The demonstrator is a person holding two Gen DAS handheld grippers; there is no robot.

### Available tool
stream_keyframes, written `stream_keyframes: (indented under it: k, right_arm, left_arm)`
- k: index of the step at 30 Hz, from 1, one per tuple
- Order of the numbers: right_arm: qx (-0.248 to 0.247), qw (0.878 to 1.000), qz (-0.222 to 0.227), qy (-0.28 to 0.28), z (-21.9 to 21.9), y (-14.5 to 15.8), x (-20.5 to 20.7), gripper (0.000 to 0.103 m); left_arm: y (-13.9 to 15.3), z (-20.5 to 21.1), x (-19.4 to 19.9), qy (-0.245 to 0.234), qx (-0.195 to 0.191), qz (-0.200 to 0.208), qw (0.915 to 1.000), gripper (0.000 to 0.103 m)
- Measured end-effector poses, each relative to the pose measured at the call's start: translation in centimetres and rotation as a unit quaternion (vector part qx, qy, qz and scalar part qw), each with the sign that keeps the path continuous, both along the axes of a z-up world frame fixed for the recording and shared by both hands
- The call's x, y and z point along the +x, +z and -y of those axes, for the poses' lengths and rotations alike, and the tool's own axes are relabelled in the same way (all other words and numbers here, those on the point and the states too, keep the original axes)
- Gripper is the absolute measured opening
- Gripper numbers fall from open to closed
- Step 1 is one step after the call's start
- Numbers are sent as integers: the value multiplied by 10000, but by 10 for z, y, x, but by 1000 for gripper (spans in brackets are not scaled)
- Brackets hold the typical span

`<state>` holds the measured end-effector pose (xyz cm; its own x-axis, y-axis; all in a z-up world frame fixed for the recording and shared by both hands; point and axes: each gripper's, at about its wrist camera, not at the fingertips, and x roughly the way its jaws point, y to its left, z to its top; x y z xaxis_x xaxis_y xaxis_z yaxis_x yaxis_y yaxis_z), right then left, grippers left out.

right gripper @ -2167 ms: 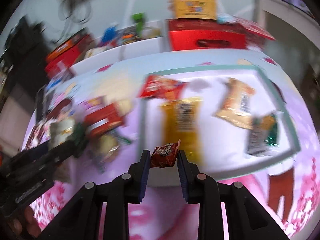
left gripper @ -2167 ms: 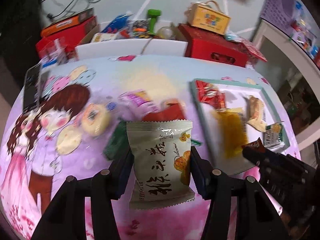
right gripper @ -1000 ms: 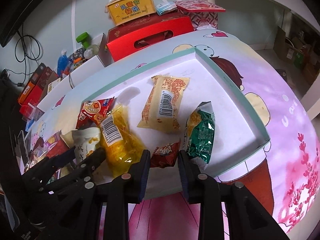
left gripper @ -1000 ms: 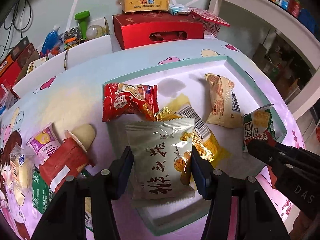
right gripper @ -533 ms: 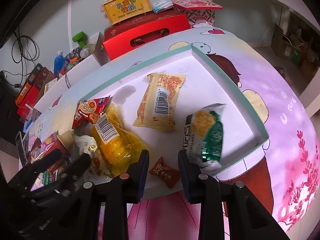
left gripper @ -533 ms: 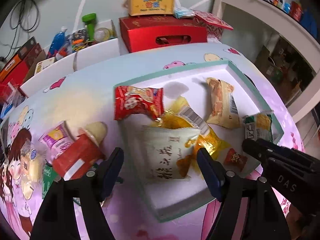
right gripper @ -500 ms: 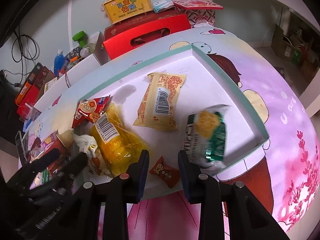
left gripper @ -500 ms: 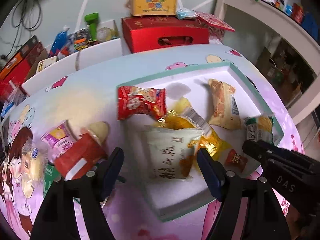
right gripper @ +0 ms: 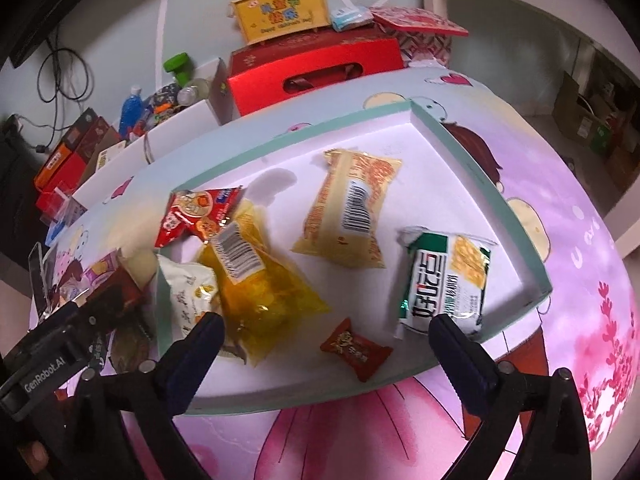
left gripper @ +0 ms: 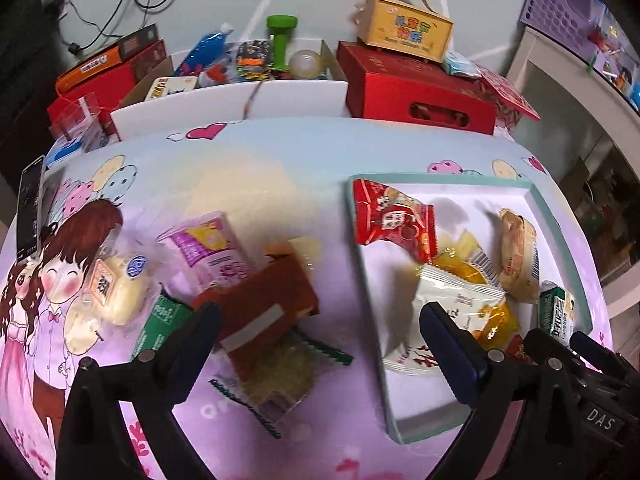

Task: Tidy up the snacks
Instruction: 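Move both tools back toward the snack pile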

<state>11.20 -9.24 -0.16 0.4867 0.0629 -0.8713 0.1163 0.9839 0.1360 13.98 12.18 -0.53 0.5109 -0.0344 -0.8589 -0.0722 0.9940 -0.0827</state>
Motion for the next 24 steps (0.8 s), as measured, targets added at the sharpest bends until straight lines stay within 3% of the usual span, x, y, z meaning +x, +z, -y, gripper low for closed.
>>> stream_keyframes:
  k: [13,18,24]
  right_arm:
    - [-186,9991,139,344,-27,2,1,103]
    - [-1,9977,398,556,-44,10,3,103]
    - [97,9896,806,1185,-85,23,0,103]
  left_arm:
    - [0,-41,-10,247,-91,-156,9995,99]
    - [6,-76,-17,661,-137,-154,9976,99]
    - [6,-124,-28,1188,-23,-262,9926,99]
